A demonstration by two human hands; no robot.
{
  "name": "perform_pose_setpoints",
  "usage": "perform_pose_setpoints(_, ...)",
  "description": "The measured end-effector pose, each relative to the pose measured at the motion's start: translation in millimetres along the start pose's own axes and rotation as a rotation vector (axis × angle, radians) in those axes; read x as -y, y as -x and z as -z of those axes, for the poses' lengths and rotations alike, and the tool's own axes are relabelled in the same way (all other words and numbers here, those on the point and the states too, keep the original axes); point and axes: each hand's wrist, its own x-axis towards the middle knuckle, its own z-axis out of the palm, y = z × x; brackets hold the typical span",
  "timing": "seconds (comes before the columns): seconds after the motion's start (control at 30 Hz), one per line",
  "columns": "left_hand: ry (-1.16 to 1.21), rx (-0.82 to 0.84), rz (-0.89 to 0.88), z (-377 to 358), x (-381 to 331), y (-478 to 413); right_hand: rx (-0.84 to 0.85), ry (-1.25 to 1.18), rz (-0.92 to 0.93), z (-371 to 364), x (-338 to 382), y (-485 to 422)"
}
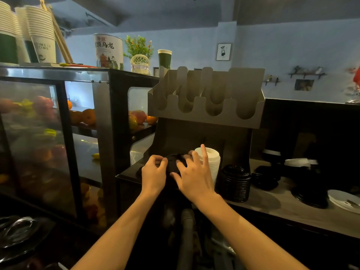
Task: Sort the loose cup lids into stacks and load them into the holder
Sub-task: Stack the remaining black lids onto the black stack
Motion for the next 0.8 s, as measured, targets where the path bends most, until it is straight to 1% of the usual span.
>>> perform_pose_setpoints(0.13,-0.064,-0.019,-0.057,-2.0,3.8,1.7,0.076,0.027,0.022,-4.6,-1.2,-0.4)
perform_pose_setpoints(0.2,-0.066,-0.022,-0.058,-2.2,5.1,2.1,0.098,0.032,0.031,-6.4,0.1,0.0)
perform_pose_setpoints(0.43,-0.138,-0.065,-0.071,-3.6,14.0,0.7,0.108,0.030,0.087,-12.0,3.0,-1.7)
perform_pose_setpoints(0.57,-0.156,-0.065,-0.074,-5.3,16.2,-0.5,0.066,-0.025,0.126,-16.6,1.1,-4.7)
perform_pose_setpoints(0.8,-0.167,-0.077,-0.072,-3.5,19.1,-0.3,0.102,-0.104,0.207,-20.1,0.5,-10.2)
